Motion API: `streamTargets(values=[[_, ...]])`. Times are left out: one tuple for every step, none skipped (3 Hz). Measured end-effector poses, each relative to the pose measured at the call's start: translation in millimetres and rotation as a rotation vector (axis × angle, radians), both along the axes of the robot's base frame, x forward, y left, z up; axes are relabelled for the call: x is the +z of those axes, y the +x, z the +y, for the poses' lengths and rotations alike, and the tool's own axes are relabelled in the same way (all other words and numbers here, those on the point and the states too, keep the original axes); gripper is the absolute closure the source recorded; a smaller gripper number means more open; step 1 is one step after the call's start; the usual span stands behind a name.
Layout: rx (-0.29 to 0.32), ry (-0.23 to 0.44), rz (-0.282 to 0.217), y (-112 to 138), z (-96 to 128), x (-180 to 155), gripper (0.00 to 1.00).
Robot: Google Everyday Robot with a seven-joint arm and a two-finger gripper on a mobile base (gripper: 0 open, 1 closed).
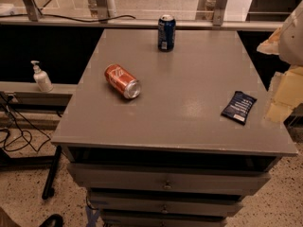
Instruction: Place coke can upright
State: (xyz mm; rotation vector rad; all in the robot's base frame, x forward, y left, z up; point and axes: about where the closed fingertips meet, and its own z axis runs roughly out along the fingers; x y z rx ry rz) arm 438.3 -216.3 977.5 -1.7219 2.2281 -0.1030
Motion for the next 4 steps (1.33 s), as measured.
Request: streamTargets(values=[[0.0, 0.0, 0.0, 0.0, 0.0, 0.0, 0.0], [-0.008, 0.021, -0.022, 8.8, 7.6, 1.7, 0.0], [-0.066, 0.092, -0.067, 43.0, 25.3, -1.6, 0.0], [-0.164, 0.189, -0.102, 97.0, 52.3, -10.2, 0.0]])
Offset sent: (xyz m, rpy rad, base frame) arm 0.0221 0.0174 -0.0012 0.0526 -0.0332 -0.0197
